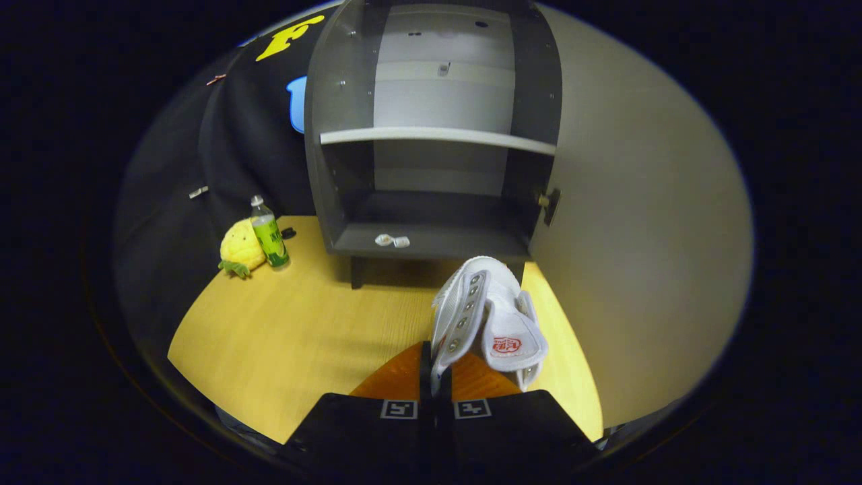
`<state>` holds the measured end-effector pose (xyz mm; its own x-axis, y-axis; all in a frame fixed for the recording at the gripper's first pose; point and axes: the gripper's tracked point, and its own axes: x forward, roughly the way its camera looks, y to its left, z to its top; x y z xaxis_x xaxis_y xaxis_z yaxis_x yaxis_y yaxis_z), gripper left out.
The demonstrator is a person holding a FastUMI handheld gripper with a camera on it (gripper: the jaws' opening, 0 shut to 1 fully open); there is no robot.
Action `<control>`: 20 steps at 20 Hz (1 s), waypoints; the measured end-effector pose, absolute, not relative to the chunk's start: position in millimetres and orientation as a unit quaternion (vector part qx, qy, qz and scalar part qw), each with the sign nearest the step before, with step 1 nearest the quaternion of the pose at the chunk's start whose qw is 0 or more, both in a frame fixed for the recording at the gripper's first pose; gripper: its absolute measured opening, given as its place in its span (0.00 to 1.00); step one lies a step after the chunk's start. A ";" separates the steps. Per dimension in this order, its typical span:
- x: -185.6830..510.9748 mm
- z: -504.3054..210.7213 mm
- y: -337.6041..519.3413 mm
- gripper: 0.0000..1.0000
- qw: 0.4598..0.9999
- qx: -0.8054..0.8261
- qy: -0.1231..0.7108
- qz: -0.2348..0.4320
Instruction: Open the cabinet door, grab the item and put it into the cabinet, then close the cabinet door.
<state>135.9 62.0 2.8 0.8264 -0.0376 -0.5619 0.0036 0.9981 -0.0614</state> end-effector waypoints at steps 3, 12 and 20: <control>153.0 62.2 70.7 0.05 0.964 -0.043 0.261 0.003; 254.4 180.2 96.4 0.05 0.978 -0.073 0.195 0.031; 346.8 216.0 100.0 0.05 0.977 -0.103 0.182 0.038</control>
<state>346.8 100.0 216.0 0.9308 0.0376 -0.3636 -0.1123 0.9760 -0.1866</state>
